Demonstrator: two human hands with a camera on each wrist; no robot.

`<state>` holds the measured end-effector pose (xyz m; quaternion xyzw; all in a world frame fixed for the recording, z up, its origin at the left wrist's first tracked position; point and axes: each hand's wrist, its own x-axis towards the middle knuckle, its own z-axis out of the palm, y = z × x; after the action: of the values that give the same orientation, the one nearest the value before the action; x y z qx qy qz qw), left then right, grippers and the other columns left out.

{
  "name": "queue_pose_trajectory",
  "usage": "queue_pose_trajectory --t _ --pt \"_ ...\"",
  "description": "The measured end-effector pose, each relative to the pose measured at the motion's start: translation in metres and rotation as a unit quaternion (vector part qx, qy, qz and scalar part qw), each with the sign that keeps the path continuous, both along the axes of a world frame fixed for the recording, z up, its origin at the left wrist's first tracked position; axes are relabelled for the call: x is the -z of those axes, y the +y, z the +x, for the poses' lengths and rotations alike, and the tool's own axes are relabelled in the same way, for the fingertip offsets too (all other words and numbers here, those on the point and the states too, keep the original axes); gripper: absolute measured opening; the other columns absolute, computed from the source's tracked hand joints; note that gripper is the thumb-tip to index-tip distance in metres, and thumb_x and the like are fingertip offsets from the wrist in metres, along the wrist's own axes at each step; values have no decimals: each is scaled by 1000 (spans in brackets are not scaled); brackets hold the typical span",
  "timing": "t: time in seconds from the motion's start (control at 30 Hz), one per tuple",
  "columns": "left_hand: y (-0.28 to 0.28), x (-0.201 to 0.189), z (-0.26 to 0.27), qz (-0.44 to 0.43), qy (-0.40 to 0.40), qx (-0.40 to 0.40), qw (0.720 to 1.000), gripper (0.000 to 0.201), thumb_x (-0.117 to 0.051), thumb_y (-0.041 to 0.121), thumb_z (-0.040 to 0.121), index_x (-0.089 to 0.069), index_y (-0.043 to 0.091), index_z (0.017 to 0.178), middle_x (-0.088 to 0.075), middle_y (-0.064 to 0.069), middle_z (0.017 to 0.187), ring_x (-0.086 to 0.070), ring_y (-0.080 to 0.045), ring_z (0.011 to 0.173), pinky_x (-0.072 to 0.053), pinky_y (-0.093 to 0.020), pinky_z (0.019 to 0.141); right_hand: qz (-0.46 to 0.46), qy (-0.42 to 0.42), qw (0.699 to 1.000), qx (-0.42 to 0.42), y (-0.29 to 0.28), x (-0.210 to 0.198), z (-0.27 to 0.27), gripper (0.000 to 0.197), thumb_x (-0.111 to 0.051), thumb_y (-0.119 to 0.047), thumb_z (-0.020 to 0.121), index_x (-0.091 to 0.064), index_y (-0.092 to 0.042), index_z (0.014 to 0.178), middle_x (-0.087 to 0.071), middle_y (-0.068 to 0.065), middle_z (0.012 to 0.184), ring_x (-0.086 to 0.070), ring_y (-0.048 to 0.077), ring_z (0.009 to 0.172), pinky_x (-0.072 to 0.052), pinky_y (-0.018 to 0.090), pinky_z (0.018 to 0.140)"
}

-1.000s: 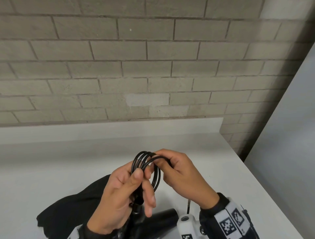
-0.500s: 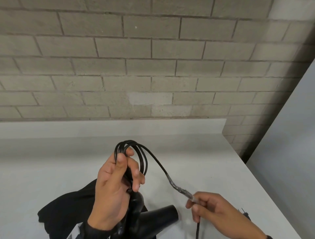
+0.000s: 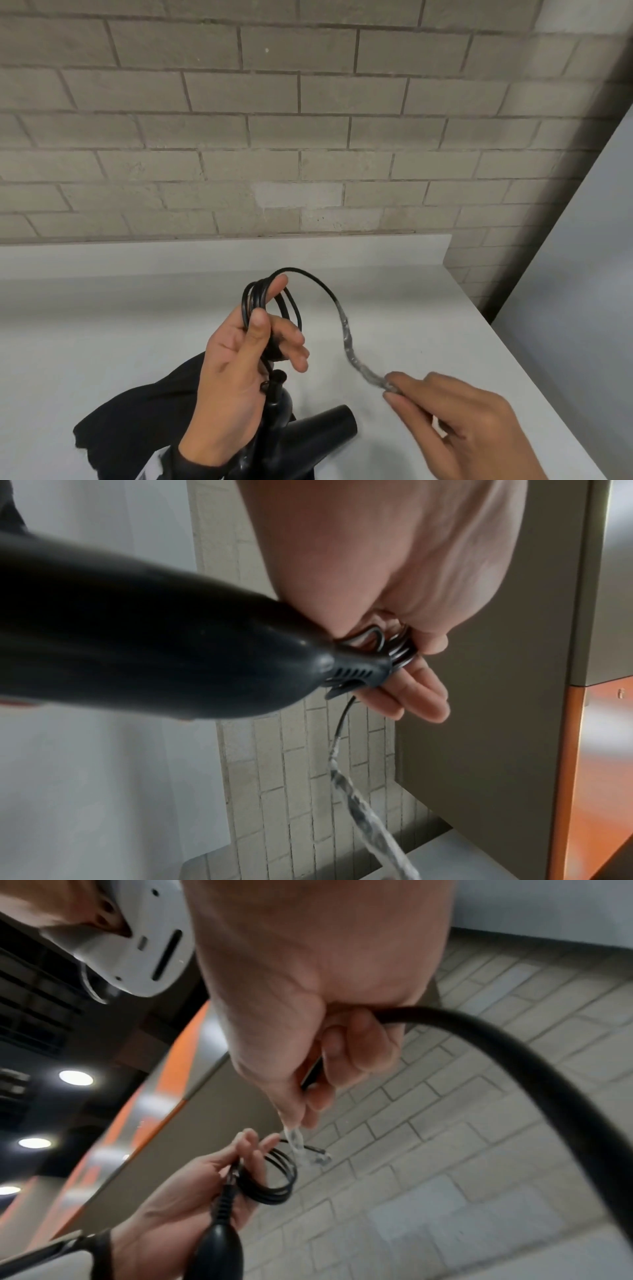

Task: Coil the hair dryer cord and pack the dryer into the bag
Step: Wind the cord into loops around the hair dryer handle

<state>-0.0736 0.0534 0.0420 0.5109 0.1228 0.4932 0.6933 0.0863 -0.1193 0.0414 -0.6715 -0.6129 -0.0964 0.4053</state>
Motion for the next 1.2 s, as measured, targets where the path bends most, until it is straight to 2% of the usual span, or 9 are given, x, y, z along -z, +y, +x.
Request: queue_pose_trajectory --t 0.3,0.43,0.57,0.63,0.73,0.87,0.93,1.07,1.2 --pt "-7 -1 1 47 62 1 997 58 -68 62 78 -65 29 126 -73 -13 80 -73 -29 67 -59 -33 76 -142 -149 977 -46 14 -18 -21 14 -53 -46 89 -66 -39 88 -48 -9 57 -46 8 45 -42 21 37" --pt "-9 -2 -2 46 67 8 997 54 -68 61 78 -68 26 119 -73 -14 79 -72 -29 64 -58 -32 72 -234 -80 969 -24 16 -17 -15 14 -52 -54 86 -58 -41 83 -57 -15 65 -55 5 58 -47 16 49" --pt "-10 -5 -2 61 72 30 995 43 -66 57 83 -70 19 103 -72 -13 73 -67 -25 53 -57 -32 67 -300 65 952 -20 25 -6 -8 13 -51 -50 85 -46 -47 96 -53 -33 96 -56 -4 79 -50 16 67" --pt "-11 -6 -3 65 75 49 994 40 -65 55 85 -68 16 94 -70 -13 69 -63 -23 47 -55 -31 61 -310 121 943 -27 31 -1 -7 32 -56 -45 84 -36 -57 107 -48 -35 103 -59 0 81 -52 19 71" --pt "-12 -8 -4 78 81 92 989 37 -62 48 90 -64 11 89 -68 -13 64 -56 -18 41 -52 -31 54 -242 186 951 -43 41 3 -7 56 -59 -53 82 -24 -57 126 -39 -36 120 -55 1 98 -53 22 76" --pt "-16 -10 -6 99 101 151 978 35 -62 51 90 -64 16 86 -65 -8 60 -50 -13 37 -47 -33 50 -103 239 962 -85 58 3 -7 53 -45 -50 93 -27 -40 142 -39 -30 138 -49 1 121 -45 18 94" --pt "-18 -11 -7 106 111 167 974 36 -62 53 89 -64 17 86 -64 -6 58 -47 -12 36 -45 -31 49 -72 241 960 -122 65 -2 -7 36 -45 -38 98 -44 -33 134 -55 -21 129 -55 6 118 -45 17 94" --pt "-15 -13 -11 93 131 158 974 39 -63 58 86 -65 19 83 -55 -1 53 -41 -11 40 -35 -20 43 -4 273 949 -156 66 -12 -1 16 -53 -23 97 -68 -23 95 -69 2 77 -67 17 72 -54 31 70" --pt "-12 -14 -12 46 127 180 975 44 -66 63 80 -64 19 79 -40 3 50 -28 -8 41 -25 -20 43 8 264 951 -159 55 -25 14 19 -62 -46 88 -72 -31 91 -65 -2 70 -57 14 62 -48 23 60"
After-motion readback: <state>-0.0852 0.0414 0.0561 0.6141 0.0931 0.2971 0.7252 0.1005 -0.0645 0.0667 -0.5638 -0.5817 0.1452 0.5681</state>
